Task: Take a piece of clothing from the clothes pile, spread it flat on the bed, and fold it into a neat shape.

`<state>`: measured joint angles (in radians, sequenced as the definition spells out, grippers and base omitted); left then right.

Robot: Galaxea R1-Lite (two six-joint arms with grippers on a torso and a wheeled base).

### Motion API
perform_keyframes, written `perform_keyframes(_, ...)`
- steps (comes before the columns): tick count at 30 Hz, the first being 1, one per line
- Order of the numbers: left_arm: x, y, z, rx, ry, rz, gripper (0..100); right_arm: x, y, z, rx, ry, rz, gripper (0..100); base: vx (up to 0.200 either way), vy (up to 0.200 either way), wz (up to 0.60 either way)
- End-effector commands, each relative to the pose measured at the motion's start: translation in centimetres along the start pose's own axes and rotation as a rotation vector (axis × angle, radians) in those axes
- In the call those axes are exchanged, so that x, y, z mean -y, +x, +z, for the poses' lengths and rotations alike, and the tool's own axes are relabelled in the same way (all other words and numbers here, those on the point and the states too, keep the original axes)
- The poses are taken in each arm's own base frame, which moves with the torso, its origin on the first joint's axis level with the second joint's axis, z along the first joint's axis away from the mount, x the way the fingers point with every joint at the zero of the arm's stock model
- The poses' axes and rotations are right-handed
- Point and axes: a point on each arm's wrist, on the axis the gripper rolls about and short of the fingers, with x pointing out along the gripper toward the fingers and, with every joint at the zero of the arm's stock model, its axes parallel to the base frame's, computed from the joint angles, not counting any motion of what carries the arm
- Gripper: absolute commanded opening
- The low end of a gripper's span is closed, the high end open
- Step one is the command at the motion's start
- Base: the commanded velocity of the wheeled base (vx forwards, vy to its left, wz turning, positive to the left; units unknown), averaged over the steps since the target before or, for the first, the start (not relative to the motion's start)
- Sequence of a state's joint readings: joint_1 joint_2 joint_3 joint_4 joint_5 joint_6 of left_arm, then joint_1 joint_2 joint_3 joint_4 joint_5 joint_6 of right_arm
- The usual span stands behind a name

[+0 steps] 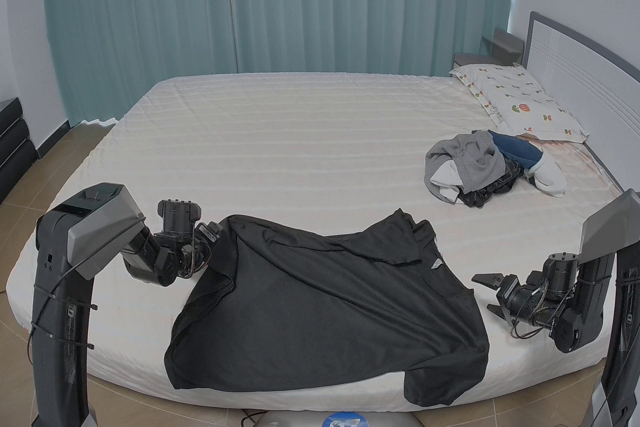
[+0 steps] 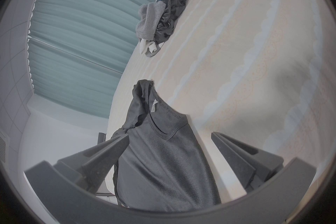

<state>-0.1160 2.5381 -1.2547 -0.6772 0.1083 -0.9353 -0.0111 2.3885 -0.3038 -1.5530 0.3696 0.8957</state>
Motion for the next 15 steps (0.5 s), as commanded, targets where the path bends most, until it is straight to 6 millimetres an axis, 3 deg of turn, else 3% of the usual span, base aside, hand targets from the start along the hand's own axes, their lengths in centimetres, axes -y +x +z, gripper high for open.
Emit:
perform_keyframes(1, 0.2, -0.4, -0.3, -0.013, 0.003, -0.005, 100, 0.0, 0.0, 0.0, 0.004, -0.003, 0.005, 100, 0.0, 0.0, 0.0)
perform_keyframes(12, 0.8, -1.6, -0.5, -0.037, 0.013, -0.023, 100, 0.0, 0.0, 0.0, 0.004, -0.001, 0.005, 100, 0.0, 0.0, 0.0)
perform_keyframes(13, 0.8, -1.5, -0.5, -0.038, 0.014, -0.022, 0, 0.0, 0.0, 0.0, 0.004, -0.003, 0.005, 100, 0.0, 0.0, 0.0)
perform_keyframes(15, 0.7, -1.5, -0.5, -0.037, 0.014, -0.02, 0, 0.0, 0.0, 0.0, 0.004, -0.003, 0.005, 100, 0.0, 0.0, 0.0)
